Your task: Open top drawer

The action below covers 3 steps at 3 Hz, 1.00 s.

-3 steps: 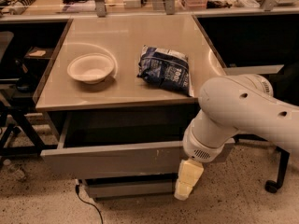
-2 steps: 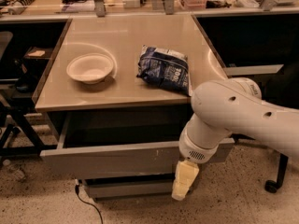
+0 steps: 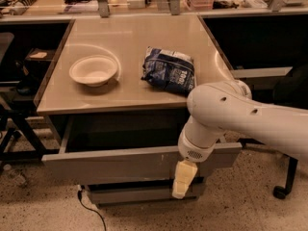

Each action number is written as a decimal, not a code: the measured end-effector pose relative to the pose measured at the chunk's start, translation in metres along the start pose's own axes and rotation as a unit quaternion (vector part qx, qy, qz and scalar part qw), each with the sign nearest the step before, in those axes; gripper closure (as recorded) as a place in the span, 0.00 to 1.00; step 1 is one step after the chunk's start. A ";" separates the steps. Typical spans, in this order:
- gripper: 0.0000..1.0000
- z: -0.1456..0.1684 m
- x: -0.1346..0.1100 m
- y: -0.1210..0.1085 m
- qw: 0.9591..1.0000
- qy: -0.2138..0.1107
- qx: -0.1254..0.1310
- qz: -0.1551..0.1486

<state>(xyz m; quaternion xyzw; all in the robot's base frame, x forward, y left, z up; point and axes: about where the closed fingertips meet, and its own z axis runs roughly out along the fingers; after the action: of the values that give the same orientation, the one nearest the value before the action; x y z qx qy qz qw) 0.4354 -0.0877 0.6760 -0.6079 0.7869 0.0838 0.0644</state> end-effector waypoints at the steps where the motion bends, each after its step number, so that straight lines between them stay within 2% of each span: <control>1: 0.00 0.011 -0.001 -0.003 1.000 0.004 -0.008 -0.004; 3: 0.00 0.039 0.002 -0.003 0.999 0.021 -0.035 -0.009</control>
Offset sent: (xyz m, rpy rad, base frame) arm -0.0028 0.0021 -0.0451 -0.0202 0.0903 0.0293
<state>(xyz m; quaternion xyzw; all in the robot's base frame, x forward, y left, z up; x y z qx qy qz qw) 0.4374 -0.0821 0.6374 -0.6189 0.7789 0.0983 0.0274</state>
